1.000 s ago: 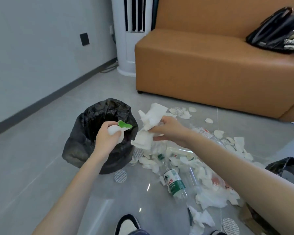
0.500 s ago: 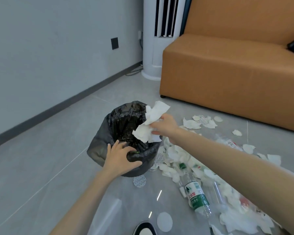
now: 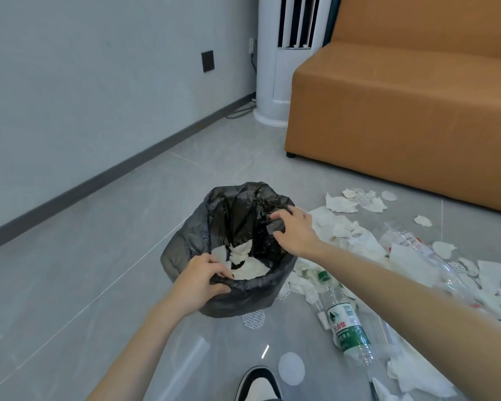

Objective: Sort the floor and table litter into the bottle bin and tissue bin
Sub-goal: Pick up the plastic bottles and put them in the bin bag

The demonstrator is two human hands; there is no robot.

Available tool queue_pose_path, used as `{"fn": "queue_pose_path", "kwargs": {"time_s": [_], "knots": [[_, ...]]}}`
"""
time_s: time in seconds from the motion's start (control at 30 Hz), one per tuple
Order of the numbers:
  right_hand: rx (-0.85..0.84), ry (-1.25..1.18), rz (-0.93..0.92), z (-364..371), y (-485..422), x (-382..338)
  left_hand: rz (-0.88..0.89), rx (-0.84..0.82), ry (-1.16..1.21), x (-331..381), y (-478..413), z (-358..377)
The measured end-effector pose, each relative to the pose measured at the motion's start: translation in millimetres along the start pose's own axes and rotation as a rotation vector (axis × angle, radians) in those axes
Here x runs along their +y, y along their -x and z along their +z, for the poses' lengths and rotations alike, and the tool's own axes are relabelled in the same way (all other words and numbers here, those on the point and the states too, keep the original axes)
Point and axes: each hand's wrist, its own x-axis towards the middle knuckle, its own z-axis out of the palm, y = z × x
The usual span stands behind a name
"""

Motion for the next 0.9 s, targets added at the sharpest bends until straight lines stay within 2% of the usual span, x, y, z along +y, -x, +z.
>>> {"fn": "queue_pose_path", "kwargs": {"time_s": [0.07,0.13,0.23,0.37,0.53,0.7,0.8,0.9], "knots": [[-0.069,-0.086,0.077,6,7,7,-0.048,0.003,-0.043,5,3,-8],[-0.070,-0.260,0.079,10,16,13,-0.103,0.112,-0.050,16,2,-14],[0.058,-0.361,0.126,13,21,22,-0.205,0.289,-0.058,31,-7,-15],[0.283,-0.572,0.269,21,24,35,-0.345,0.196,-0.019,28,-20,-4],[0.364,-0.888,0.501,24,21,41,-0.422,0.197,-0.105,17,-32,7],[0.340,-0.876,0.525,29,18,50,-0.476,0.280,0.009,9,-33,10],[0.235,-0.758,0.510,32,25,57,-0.484,0.336,0.109,2,-34,9],[0.089,-0.561,0.440,29,33,62,-0.530,0.309,0.202,-3,-35,5]]}}
